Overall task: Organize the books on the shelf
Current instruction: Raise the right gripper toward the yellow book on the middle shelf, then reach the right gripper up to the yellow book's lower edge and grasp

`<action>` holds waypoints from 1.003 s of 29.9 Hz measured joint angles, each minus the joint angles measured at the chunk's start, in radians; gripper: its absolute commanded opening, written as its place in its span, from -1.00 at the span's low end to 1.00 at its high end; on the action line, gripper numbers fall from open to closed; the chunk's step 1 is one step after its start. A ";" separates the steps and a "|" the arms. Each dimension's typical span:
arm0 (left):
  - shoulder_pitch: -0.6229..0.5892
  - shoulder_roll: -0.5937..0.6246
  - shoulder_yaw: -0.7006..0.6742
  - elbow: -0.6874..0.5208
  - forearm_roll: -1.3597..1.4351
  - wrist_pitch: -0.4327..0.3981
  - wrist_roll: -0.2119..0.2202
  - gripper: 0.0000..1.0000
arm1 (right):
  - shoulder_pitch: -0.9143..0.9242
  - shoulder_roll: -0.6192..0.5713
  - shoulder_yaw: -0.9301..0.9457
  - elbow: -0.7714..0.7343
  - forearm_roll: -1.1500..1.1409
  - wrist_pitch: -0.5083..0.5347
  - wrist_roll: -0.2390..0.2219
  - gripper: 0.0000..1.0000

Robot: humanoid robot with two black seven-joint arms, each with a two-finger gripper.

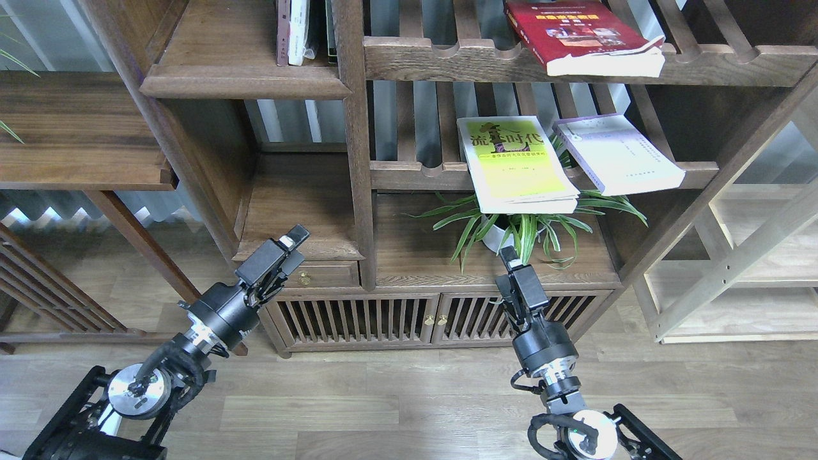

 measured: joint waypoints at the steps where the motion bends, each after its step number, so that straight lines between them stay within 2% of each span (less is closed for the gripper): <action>1: -0.001 0.000 -0.008 -0.001 -0.001 0.000 -0.001 0.99 | -0.001 0.000 0.002 0.000 0.000 0.000 0.000 0.99; 30: 0.007 0.000 -0.020 0.016 -0.085 0.000 0.008 0.99 | -0.011 0.000 0.008 -0.007 0.010 -0.001 -0.002 0.99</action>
